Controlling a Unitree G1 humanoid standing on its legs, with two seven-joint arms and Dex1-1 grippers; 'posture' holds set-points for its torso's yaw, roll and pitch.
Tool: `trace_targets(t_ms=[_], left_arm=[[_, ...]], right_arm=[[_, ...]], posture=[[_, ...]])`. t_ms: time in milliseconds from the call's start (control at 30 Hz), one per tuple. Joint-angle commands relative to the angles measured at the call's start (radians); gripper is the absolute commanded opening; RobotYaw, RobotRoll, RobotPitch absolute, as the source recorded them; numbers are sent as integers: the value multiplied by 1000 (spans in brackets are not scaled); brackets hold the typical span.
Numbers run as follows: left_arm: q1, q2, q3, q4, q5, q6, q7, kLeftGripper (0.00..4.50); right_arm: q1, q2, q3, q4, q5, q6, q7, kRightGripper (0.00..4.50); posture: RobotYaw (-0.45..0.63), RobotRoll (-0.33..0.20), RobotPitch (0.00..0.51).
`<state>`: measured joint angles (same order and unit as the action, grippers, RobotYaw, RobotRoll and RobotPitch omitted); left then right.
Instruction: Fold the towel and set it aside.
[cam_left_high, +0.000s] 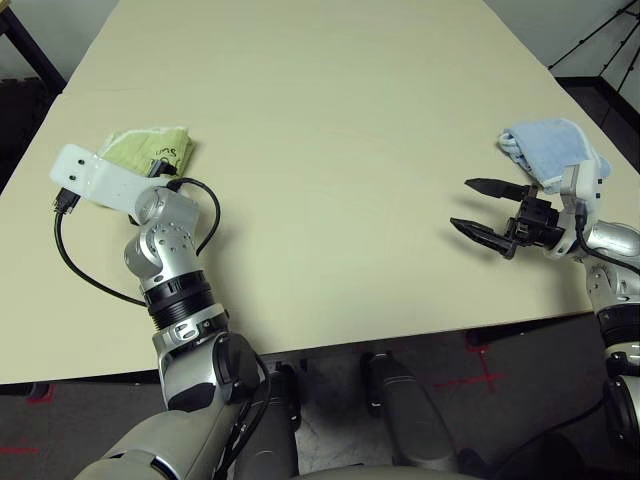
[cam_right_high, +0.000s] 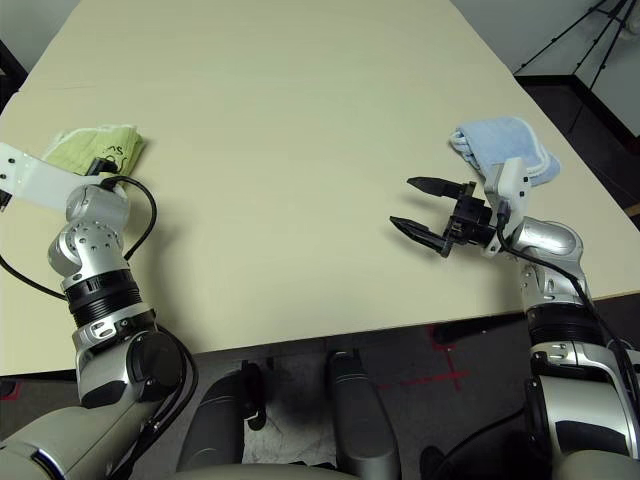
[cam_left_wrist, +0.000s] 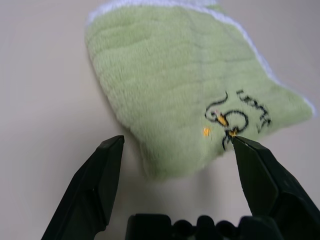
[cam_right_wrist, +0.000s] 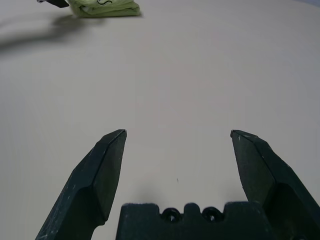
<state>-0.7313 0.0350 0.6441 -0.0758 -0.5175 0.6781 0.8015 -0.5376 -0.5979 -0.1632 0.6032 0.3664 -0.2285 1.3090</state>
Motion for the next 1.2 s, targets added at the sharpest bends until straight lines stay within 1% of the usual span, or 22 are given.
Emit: trace_targets(t_ms=[33, 100, 167, 300, 367, 467, 567, 633, 800, 900, 1100, 1200], left_arm=[[21, -29, -8, -100, -39, 108, 37, 4468], [19, -39, -29, -142, -70, 182, 20, 4468], [19, -30, -52, -163, -73, 220, -6, 4468], [13, 106, -182, -87, -30, 235, -211, 4468], [16, 148, -220, -54, -14, 230, -276, 4468], [40, 227, -314, -3, 42, 188, -412, 4468], [72, 298, -421, 52, 115, 100, -565, 4468], [92, 336, -490, 89, 176, 11, -654, 4468], [121, 395, -608, 202, 331, -210, -792, 4468], [104, 406, -617, 306, 392, -315, -822, 4468], [48, 418, -614, 480, 471, -458, -859, 4468], [21, 430, -606, 547, 515, -537, -841, 4468]], right_arm=[[-2, -1, 13, 28, -13, -14, 10, 4500], [-8, 2, 14, 35, -15, -17, 13, 4500], [-12, 3, 15, 40, -16, -20, 14, 4500], [-17, 6, 14, 47, -16, -24, 15, 4500], [-18, 6, 14, 48, -17, -24, 14, 4500], [-14, 3, 11, 41, -15, -23, 13, 4500], [-11, 2, 8, 36, -14, -23, 8, 4500], [-8, 4, 7, 31, -12, -21, 5, 4500], [6, 9, 8, 12, -9, -16, -2, 4500], [12, 9, 8, 3, -7, -13, -6, 4500], [22, 4, 5, -10, -5, -7, -9, 4500], [24, 3, 4, -16, -5, -3, -12, 4500]], posture=[[-178, 0, 203], [-178, 0, 203], [-178, 0, 203], [-170, 0, 197], [-173, 0, 195], [-181, 0, 192], [-184, 0, 190], [-193, 0, 186], [-203, 0, 184], [-209, 0, 183], [-214, 0, 185], [-220, 0, 187]])
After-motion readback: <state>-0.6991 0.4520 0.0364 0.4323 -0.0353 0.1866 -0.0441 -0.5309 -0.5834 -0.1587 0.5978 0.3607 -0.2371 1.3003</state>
